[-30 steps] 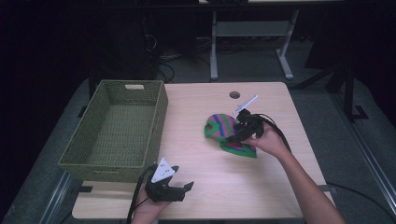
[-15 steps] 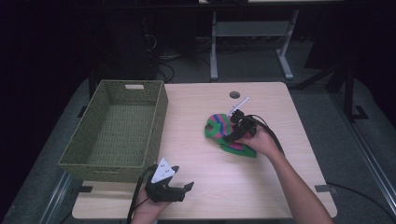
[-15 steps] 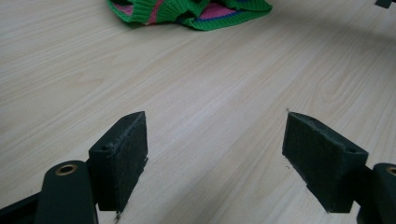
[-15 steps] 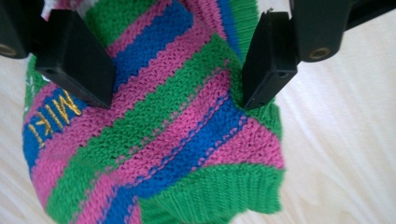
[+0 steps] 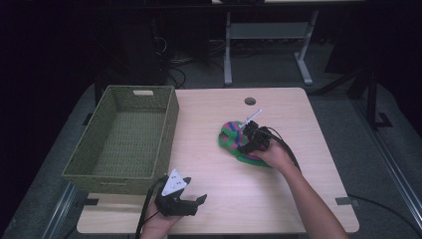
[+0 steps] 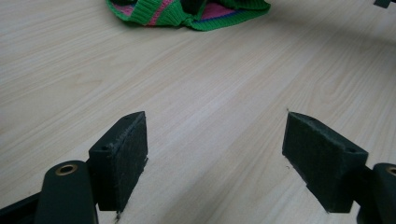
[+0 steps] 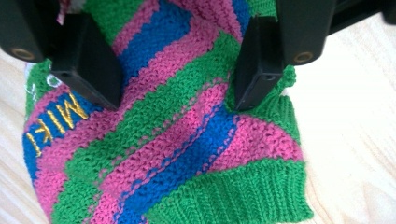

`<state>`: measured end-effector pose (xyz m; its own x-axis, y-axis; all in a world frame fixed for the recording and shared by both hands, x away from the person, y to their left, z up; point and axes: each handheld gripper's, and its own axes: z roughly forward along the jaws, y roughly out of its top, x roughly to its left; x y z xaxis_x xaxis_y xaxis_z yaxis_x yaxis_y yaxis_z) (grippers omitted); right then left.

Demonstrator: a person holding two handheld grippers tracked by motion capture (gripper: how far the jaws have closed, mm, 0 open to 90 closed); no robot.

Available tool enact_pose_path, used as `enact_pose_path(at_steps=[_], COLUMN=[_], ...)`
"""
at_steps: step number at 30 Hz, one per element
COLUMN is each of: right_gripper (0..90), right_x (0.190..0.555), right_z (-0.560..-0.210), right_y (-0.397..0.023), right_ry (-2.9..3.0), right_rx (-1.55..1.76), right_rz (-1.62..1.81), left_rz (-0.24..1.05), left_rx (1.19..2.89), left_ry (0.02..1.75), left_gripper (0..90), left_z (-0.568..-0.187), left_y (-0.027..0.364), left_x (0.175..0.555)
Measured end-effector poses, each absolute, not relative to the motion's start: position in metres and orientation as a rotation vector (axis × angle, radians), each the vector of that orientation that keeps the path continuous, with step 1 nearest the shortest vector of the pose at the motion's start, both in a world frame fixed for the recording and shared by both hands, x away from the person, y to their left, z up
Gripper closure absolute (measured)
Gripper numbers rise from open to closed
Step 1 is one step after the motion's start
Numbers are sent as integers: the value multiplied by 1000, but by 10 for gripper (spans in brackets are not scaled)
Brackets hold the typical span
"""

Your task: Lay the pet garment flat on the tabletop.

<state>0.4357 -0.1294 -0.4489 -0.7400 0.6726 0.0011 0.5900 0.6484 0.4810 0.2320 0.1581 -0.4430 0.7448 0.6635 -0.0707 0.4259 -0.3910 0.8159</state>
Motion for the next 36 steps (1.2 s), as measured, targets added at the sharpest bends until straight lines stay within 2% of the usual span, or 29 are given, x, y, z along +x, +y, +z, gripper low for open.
enact_pose_path(at_steps=[5,14,19,36], right_gripper=[405,598,661,697], right_x=[432,433,435,442], right_z=[-449,-448,-447,-433], right_y=[-129,-132,-132,-161], right_ry=[2658,2619,2615,2599], right_rx=[1059,1081,1095,1295], right_rz=[700,683,661,874], left_rz=[331,332,333,312], left_rx=[2047,2048,2051,2027], left_ry=[820,822,821,834], left_gripper=[219,219,219,219], left_z=[-443,-443,-444,-443], left_y=[157,157,158,161], left_x=[232,232,232,232])
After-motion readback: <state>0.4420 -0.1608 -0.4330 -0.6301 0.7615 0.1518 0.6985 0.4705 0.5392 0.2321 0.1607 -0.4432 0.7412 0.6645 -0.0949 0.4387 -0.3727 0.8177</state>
